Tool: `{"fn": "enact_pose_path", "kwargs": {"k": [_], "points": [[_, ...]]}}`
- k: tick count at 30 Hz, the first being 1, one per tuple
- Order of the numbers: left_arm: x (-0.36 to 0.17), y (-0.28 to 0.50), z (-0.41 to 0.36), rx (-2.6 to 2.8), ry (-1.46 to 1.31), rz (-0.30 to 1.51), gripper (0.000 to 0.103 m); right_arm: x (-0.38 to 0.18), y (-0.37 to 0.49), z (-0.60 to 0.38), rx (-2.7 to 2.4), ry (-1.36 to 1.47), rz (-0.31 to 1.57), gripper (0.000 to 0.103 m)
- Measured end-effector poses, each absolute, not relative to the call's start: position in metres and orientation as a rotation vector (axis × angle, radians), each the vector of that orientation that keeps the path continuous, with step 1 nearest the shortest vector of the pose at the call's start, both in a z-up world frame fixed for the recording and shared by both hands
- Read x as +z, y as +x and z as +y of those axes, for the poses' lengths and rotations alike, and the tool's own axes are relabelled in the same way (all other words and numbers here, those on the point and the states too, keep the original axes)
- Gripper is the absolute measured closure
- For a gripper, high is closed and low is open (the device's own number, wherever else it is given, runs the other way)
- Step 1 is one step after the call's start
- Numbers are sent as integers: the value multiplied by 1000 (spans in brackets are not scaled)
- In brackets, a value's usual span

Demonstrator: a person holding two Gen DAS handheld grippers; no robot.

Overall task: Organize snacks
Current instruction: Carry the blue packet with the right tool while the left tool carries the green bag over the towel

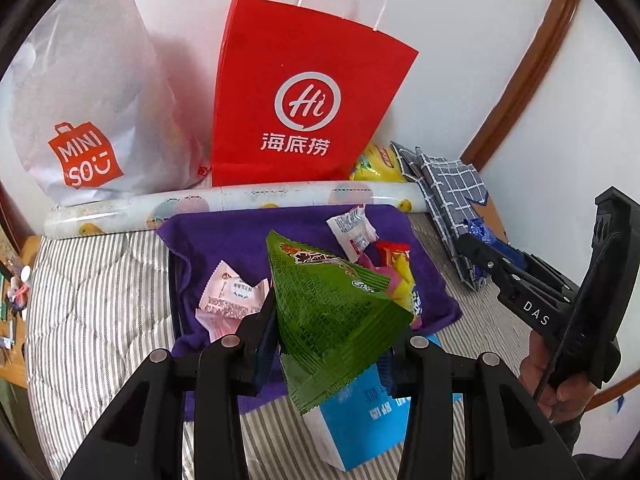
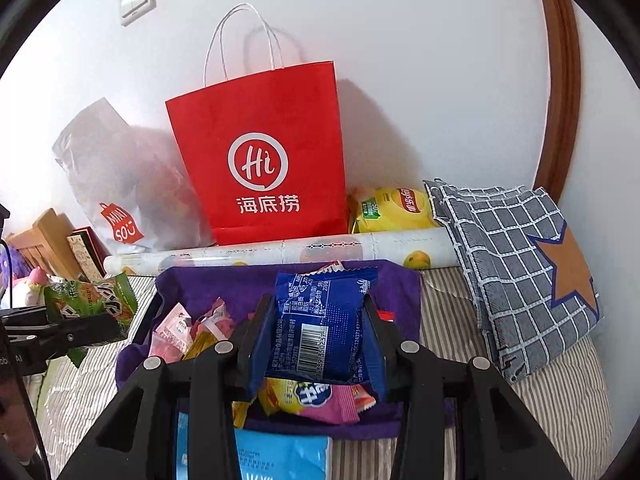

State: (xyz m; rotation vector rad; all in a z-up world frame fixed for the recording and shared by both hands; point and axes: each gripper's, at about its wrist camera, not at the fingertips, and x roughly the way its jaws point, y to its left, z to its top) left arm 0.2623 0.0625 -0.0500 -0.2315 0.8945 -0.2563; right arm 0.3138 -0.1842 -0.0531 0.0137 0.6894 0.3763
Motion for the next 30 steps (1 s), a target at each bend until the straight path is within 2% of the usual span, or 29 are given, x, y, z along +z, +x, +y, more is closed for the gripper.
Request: {"fn": "enact_pose_path", "kwargs": {"k": [11,30], "points": [[-57,288,63,-241,-217,915,61,-57,338,-179,392,30,704,65],[-39,315,87,-191,-212,873,61,-38,371,-166,410,-18,661,65]]}}
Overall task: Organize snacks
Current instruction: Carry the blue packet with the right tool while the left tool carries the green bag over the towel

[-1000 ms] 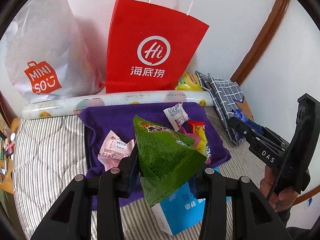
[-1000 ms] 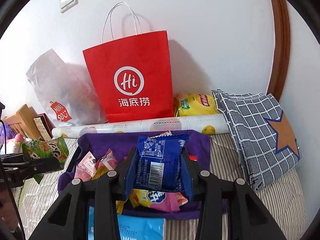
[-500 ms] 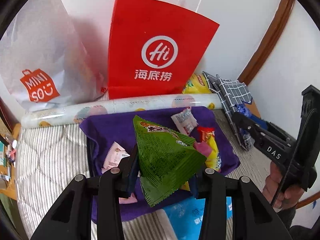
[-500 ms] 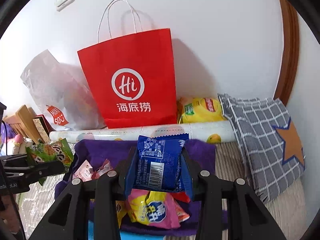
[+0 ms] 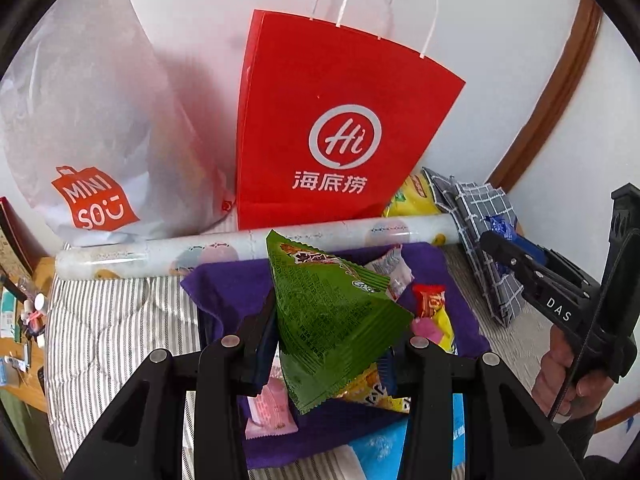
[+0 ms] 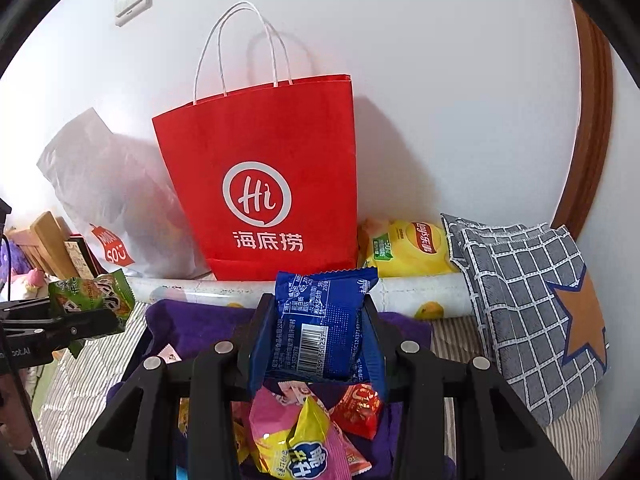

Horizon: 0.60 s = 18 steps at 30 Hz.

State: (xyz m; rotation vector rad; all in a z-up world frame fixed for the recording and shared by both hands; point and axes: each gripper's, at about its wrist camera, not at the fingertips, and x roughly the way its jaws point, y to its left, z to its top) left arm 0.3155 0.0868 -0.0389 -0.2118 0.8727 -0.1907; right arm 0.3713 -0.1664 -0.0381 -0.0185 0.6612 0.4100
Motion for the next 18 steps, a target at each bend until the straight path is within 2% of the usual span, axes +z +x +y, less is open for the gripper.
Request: {"fn": "enact_pose_path", "kwargs": {"k": [18], "points": [[-72,340,100,-193,-293,923,61,-57,406,-152,449,-63,698,65]]}}
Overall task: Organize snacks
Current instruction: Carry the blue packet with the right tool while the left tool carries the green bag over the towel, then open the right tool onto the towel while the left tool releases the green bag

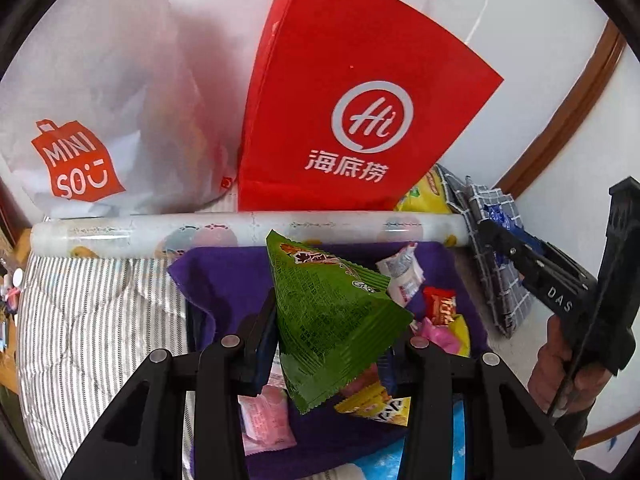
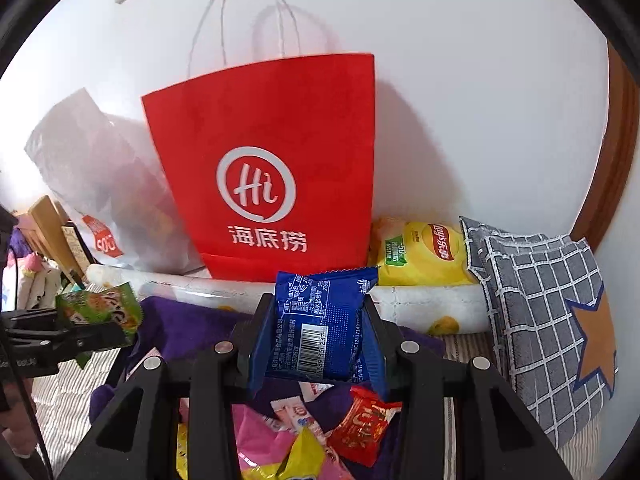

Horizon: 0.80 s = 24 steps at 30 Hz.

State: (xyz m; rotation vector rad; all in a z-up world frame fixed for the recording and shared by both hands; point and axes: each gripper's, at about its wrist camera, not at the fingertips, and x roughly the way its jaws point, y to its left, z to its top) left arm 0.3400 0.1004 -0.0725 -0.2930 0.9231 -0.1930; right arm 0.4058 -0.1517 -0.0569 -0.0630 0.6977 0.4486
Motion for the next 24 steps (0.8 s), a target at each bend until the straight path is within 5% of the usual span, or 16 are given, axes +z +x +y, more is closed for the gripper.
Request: {"fn": "enact_pose_path", "kwargs": {"k": [24], "points": [[-109,354,89,-182,-274,1021,61,-111,429,-139,521,-210,880,64]]}}
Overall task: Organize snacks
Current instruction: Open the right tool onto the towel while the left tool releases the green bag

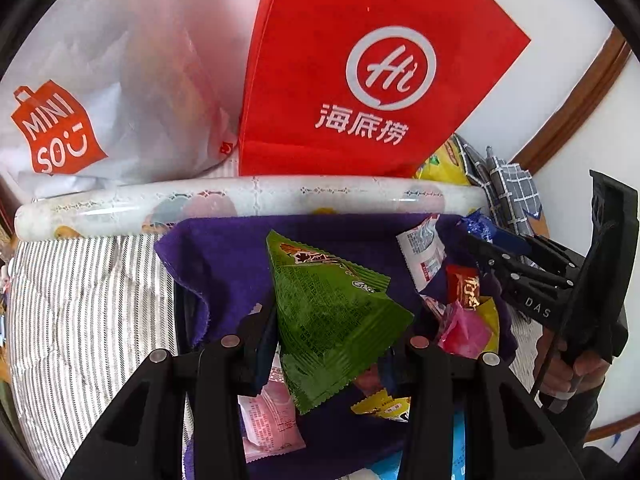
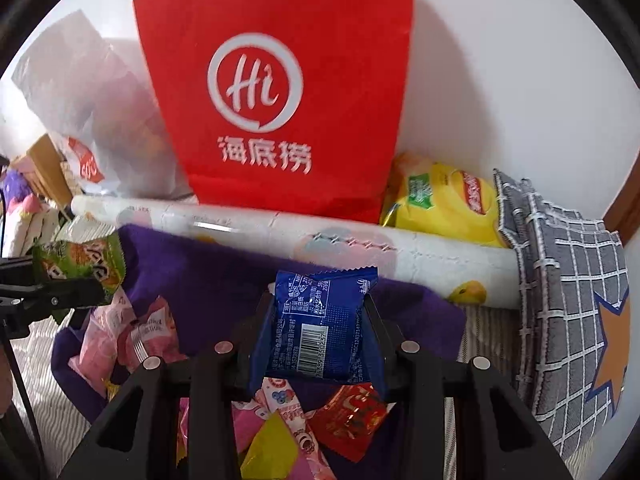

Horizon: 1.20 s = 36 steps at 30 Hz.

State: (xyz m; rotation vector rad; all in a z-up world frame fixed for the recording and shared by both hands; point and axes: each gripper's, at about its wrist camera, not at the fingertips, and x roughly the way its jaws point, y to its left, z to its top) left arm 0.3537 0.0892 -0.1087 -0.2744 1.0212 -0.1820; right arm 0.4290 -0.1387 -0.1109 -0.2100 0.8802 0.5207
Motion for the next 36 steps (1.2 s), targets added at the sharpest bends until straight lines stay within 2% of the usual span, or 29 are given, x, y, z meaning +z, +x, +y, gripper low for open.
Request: {"fn": "enact_pose_path", "kwargs": {"k": [9,23,34,36], "points": [[-128,358,72,-203,-232,1103,61,-126,430,-135,542,-262,946,64],[-132,359,70,-216,-227,1115,61,-138,432,-127,544,-294,991,63],[-139,361,66,-225,-216,1145,57,-149,433,-120,547,-324,1040,60],[-140,360,67,-226,-216,1148,54,-149,432,-121,549,-330,1041,57]]}}
